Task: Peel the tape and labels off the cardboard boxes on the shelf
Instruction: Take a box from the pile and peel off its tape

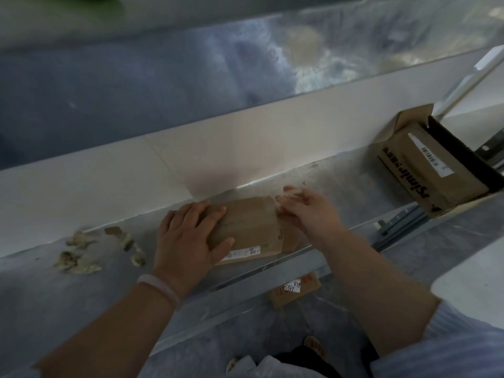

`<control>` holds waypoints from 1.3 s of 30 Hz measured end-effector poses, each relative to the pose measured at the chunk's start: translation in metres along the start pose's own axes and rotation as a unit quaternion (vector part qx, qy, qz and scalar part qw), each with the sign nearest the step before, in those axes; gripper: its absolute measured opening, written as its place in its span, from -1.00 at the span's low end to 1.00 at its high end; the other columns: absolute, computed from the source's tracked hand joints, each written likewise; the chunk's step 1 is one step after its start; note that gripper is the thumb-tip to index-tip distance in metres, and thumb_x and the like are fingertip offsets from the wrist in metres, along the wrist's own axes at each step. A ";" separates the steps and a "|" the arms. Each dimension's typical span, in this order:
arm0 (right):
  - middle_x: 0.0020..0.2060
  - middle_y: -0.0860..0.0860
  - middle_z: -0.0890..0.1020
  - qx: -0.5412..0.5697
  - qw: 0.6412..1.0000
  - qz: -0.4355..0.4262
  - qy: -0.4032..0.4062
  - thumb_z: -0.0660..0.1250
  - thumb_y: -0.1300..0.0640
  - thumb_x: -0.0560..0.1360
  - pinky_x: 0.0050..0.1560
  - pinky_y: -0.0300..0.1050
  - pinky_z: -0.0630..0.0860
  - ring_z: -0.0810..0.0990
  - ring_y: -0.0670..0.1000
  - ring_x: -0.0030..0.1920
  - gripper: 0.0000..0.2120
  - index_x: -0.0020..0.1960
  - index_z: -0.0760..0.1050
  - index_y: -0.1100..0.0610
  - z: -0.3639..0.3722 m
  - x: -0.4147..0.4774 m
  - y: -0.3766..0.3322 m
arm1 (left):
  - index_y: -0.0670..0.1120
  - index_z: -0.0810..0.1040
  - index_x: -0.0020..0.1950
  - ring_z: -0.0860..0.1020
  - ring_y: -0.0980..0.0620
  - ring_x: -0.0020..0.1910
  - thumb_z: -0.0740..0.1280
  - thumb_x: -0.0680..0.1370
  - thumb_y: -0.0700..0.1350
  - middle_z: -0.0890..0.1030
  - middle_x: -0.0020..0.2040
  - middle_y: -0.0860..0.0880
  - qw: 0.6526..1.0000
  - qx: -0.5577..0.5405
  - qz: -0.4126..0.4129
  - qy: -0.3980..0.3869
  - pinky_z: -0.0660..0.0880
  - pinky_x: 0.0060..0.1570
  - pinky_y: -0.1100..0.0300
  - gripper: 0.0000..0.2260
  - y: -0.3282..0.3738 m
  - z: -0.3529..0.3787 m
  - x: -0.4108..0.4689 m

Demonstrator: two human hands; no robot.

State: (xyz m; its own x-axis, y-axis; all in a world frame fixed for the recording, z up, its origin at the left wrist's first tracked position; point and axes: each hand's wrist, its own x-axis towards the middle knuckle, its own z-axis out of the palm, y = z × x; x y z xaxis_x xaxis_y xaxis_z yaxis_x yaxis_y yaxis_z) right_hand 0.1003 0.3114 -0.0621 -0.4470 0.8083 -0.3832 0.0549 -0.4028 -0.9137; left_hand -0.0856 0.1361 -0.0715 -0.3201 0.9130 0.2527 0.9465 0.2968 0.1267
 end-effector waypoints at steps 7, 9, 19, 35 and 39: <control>0.15 0.26 0.62 0.219 0.964 0.081 -0.128 0.27 0.29 0.48 0.19 -0.04 0.56 0.60 0.18 0.20 -0.67 0.20 0.52 0.41 -0.015 -0.017 0.022 | 0.08 0.53 0.29 0.46 -0.12 0.25 0.14 0.45 0.35 0.51 0.28 -0.04 1.000 -0.005 0.003 -0.013 0.32 0.27 -0.13 -0.45 -0.002 -0.001 0.000; 0.14 0.27 0.62 0.202 0.969 0.072 -0.121 0.23 0.27 0.52 0.22 0.01 0.54 0.59 0.21 0.21 -0.69 0.20 0.52 0.40 -0.017 -0.019 0.022 | 0.07 0.52 0.30 0.46 -0.12 0.25 0.14 0.45 0.35 0.51 0.28 -0.04 1.000 -0.008 0.006 -0.015 0.32 0.28 -0.12 -0.44 -0.002 -0.001 0.000; -0.10 0.07 0.72 -0.122 0.988 -0.070 -0.071 0.45 -0.16 0.31 0.18 0.10 0.56 0.68 0.09 0.01 -0.62 -0.09 0.70 0.13 -0.015 -0.019 0.002 | 0.09 0.51 0.31 0.45 -0.11 0.26 0.14 0.44 0.35 0.50 0.29 -0.04 1.000 -0.017 0.010 -0.022 0.30 0.31 -0.13 -0.44 -0.001 -0.003 -0.002; -0.16 -0.13 0.69 -0.299 0.939 -0.115 -0.126 0.53 0.28 0.36 0.07 -0.20 0.57 0.67 -0.12 -0.08 -0.60 0.02 0.61 -0.18 -0.020 -0.028 -0.010 | 0.08 0.53 0.30 0.47 -0.12 0.23 0.17 0.44 0.35 0.52 0.26 -0.04 0.999 -0.019 0.026 -0.007 0.33 0.27 -0.11 -0.45 -0.003 -0.002 -0.002; -0.16 -0.29 0.60 -0.431 0.879 -0.184 -0.093 0.47 0.23 0.44 -0.02 -0.52 0.42 0.56 -0.32 -0.15 -0.71 0.10 0.65 -0.05 -0.013 -0.027 -0.016 | 0.09 0.53 0.30 0.46 -0.11 0.23 0.16 0.44 0.35 0.52 0.27 -0.04 1.000 -0.018 0.022 -0.008 0.32 0.28 -0.10 -0.45 -0.003 -0.002 -0.002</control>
State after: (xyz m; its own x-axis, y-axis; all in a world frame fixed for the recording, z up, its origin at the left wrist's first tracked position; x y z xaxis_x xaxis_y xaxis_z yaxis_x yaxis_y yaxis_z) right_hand 0.1224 0.3018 -0.0388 -0.7094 0.6996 -0.0856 0.4968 0.4101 -0.7649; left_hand -0.0877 0.1333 -0.0700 -0.2778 0.9294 0.2430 0.9573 0.2469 0.1502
